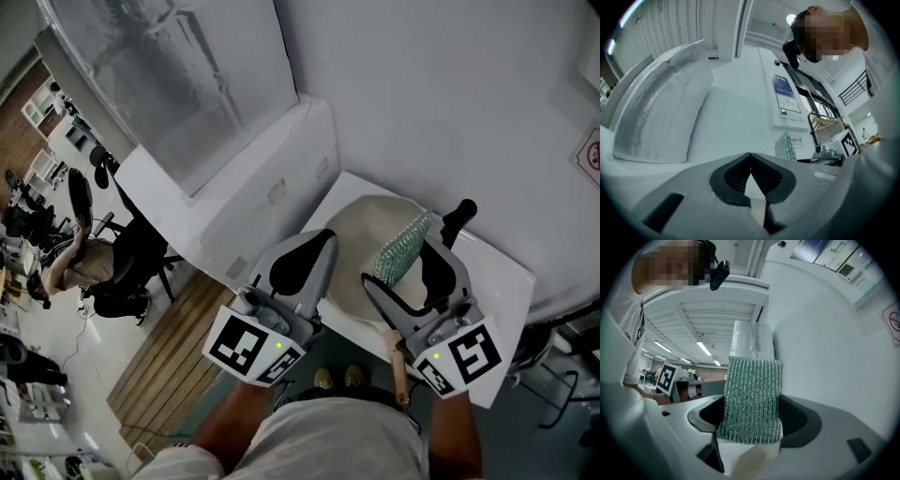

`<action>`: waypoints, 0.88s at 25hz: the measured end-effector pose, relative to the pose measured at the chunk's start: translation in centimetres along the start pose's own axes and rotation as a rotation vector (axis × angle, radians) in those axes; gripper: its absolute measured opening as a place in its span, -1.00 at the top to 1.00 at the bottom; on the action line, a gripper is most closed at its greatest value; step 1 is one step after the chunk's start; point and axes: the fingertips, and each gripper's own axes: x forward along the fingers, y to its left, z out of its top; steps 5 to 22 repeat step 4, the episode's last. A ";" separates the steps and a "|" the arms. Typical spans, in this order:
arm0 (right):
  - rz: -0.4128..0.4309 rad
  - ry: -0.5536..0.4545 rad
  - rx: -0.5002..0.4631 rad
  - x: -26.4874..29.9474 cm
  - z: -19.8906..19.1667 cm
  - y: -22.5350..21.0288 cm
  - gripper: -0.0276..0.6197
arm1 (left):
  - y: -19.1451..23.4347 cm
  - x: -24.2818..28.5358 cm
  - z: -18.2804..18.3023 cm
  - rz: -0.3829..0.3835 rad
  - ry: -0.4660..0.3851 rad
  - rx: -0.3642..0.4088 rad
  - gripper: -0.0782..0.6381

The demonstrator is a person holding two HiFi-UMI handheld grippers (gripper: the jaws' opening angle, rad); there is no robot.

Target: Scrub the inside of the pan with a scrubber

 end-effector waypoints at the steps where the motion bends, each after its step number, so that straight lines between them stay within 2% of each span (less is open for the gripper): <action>1: 0.000 0.000 0.000 0.0 0.0 0.0 -0.17 | 0.1 0.0 0.0 0.001 -0.001 0.000 0.74; 22: 0.001 0.002 -0.001 0.1 0.1 -0.1 -0.17 | 0.2 0.0 0.1 0.005 -0.002 -0.002 0.74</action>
